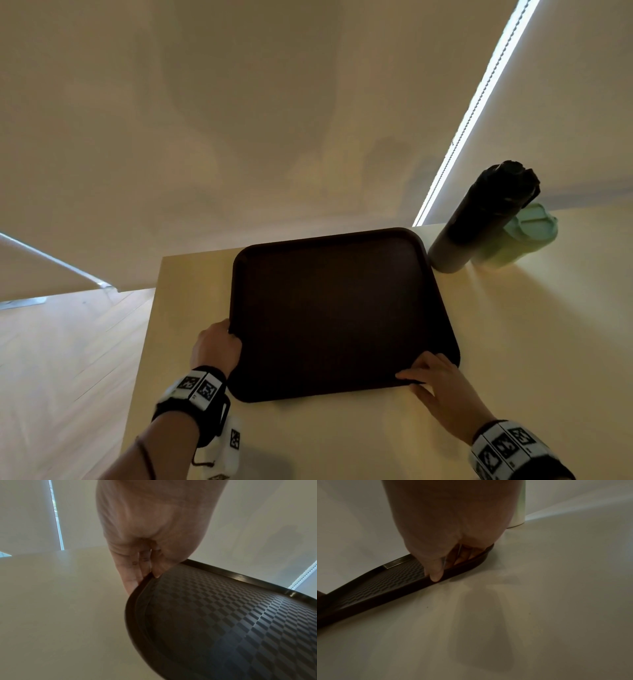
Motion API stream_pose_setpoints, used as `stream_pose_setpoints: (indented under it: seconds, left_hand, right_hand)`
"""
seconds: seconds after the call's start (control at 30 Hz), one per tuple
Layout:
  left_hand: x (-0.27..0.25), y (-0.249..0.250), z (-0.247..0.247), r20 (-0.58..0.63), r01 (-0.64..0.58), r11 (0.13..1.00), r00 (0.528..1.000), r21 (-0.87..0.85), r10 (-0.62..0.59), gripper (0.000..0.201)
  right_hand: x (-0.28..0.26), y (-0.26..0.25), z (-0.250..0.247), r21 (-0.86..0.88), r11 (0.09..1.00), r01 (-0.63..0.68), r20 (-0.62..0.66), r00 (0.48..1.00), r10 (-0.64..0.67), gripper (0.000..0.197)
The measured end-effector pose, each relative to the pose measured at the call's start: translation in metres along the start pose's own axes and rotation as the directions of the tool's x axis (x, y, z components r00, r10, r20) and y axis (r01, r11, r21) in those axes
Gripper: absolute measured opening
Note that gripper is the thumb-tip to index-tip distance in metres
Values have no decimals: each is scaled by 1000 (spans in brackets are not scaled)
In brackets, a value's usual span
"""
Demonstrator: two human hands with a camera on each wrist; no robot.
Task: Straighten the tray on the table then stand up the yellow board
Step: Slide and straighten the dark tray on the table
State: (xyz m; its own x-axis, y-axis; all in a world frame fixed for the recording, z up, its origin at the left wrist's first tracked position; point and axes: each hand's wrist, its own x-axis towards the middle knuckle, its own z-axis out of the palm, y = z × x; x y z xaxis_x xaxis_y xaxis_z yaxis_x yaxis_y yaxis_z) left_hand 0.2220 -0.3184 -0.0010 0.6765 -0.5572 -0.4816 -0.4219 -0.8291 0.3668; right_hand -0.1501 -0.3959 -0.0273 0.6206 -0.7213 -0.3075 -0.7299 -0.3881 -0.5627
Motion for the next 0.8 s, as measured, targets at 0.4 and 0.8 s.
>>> stream_pose_setpoints:
  seconds: [0.4,0.8]
  left_hand:
    - [5,4,-1,10,-17,999,1000,27,17,44]
    - [3,-19,-35,57,74,991,996,-108,-69,37]
  right_hand:
    - [4,0,-2,-5,1000,-7,-5,1000,7,30]
    - [0,-28,-5,47,999,7,-145,989,0,37]
